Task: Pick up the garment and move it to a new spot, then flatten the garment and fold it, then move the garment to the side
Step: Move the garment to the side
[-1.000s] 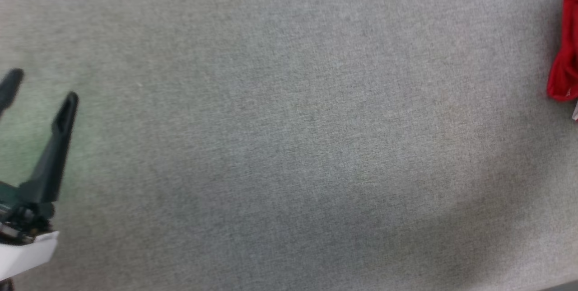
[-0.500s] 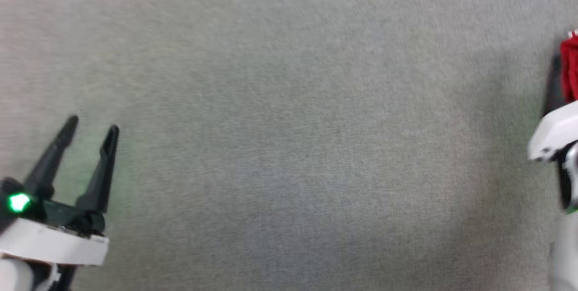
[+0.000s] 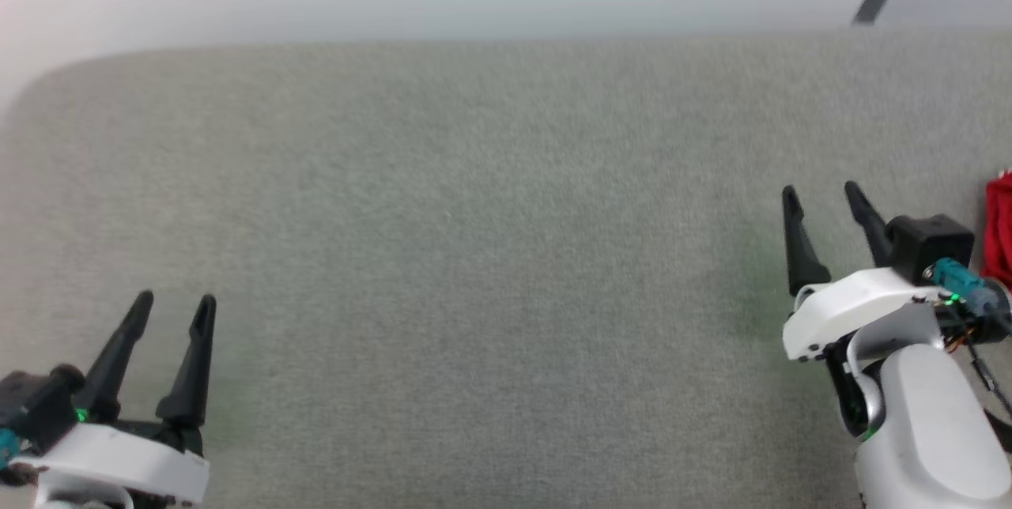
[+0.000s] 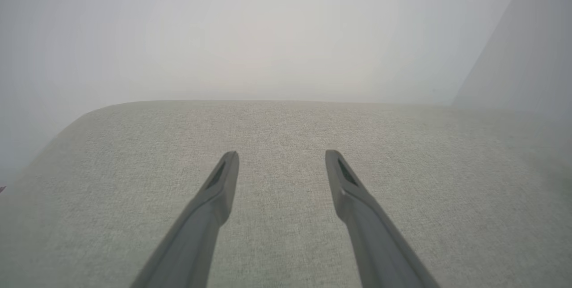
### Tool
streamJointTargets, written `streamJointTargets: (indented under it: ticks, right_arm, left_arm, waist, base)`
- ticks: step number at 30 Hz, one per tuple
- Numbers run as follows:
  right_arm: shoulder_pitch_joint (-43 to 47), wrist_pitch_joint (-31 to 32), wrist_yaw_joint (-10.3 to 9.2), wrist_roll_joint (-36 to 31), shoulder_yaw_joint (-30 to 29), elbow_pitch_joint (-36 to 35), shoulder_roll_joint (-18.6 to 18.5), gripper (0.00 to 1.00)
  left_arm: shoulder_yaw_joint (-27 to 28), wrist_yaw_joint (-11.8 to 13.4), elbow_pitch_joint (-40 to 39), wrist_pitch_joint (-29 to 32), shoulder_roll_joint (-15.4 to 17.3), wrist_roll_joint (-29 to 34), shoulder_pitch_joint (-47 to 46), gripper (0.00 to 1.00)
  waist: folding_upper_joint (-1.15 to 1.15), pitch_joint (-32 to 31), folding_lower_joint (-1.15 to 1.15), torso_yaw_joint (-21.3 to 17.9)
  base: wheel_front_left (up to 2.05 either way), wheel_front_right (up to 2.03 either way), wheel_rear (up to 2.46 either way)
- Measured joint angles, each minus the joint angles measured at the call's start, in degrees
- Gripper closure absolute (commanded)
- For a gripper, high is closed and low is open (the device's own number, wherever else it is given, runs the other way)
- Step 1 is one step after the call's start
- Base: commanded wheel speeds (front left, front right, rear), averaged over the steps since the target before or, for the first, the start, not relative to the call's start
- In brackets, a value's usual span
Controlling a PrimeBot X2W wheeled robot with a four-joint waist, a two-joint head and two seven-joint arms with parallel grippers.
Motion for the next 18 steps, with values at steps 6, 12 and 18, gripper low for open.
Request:
streamJointTargets:
  ticks: [6, 12, 18]
  right_arm:
    - [1.0, -2.8, -0.01, 4.1, 3.5, 2.3, 0.0, 0.00]
    - [6.0, -3.4, 0.00, 6.5, 4.8, 1.1, -0.4, 0.00]
    - [12.9, -3.4, -0.01, 8.9, 4.6, -3.9, -2.4, 0.00]
  left_arm:
    - [2.1, 0.0, 1.8, 0.0, -2.3, 1.6, 2.2, 0.00]
    - [2.4, 0.0, 2.2, 0.0, -4.3, 3.3, 5.3, 0.00]
    - [3.9, 0.0, 1.3, 0.0, -5.2, 4.1, 8.5, 0.00]
  waist:
    - [0.00, -5.6, 0.00, 1.9]
    - [0.00, -10.4, 0.00, 3.2]
    - [0.00, -13.8, 0.00, 4.4]
  base:
    - [0.00, 0.00, 0.00]
    - [0.00, 0.00, 0.00]
    - [0.00, 0.00, 0.00]
